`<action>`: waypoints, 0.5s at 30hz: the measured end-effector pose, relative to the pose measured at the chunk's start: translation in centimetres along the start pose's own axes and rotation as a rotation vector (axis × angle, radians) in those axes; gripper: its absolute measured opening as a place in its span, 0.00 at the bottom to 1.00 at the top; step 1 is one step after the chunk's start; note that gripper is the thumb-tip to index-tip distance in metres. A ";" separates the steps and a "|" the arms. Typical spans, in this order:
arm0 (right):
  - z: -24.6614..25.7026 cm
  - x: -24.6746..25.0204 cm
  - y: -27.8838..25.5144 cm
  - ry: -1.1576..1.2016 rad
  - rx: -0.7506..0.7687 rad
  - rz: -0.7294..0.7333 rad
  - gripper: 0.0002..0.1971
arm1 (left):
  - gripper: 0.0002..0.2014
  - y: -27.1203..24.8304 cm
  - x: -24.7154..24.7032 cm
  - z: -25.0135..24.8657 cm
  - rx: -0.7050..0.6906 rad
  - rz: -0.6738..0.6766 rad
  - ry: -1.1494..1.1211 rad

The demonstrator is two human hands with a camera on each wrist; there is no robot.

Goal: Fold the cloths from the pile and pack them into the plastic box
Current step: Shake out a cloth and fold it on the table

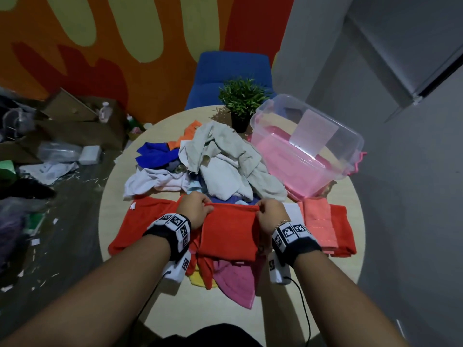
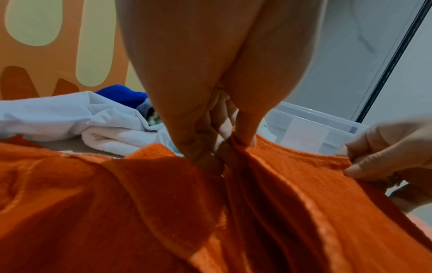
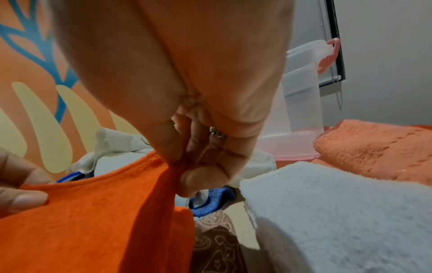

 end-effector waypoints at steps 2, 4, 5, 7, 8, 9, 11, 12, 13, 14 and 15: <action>-0.1 -0.3 0.3 0.049 -0.001 -0.008 0.10 | 0.07 0.3 -0.2 0.0 -0.007 -0.038 -0.005; -0.5 -0.7 0.1 0.090 0.036 -0.024 0.13 | 0.09 0.0 -0.1 -0.3 -0.083 -0.152 0.004; -0.5 -1.0 -0.3 0.093 0.077 -0.023 0.12 | 0.08 -0.4 0.1 -0.8 -0.148 -0.204 0.018; -0.7 -2.2 -1.2 0.068 0.189 0.040 0.10 | 0.09 -1.6 -0.5 -2.0 -0.284 -0.086 0.028; -0.7 -3.1 -1.8 0.038 0.246 0.101 0.11 | 0.11 -2.2 -1.3 -2.6 -0.339 0.074 0.058; -0.9 -4.1 -2.5 -0.014 0.284 0.174 0.16 | 0.13 -2.9 -2.4 -3.1 -0.367 0.244 0.157; -1.2 -6.2 -3.4 -0.186 0.299 0.290 0.34 | 0.22 -4.0 -4.3 -3.0 -0.365 0.418 0.529; -1.3 -7.0 -3.8 -0.285 0.285 0.307 0.40 | 0.26 -4.4 -5.1 -2.5 -0.359 0.427 0.716; -1.4 -7.6 -4.0 -0.379 0.275 0.296 0.43 | 0.29 -4.7 -5.8 -2.0 -0.363 0.411 0.837; -1.5 -8.1 -4.2 -0.449 0.276 0.263 0.42 | 0.30 -4.9 -6.2 -1.7 -0.381 0.382 0.895; -1.5 -8.3 -4.4 -0.489 0.284 0.224 0.38 | 0.27 -5.1 -6.4 -1.5 -0.397 0.352 0.910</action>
Point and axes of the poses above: each hand's wrist, its own y-axis towards the middle knuckle, its own x-axis out of the back of the hand, z = x × y, the point moved 3 cm from there along y, towards the middle knuckle, and after that the axes turned 10 degrees about z, right-handed, at the moved point
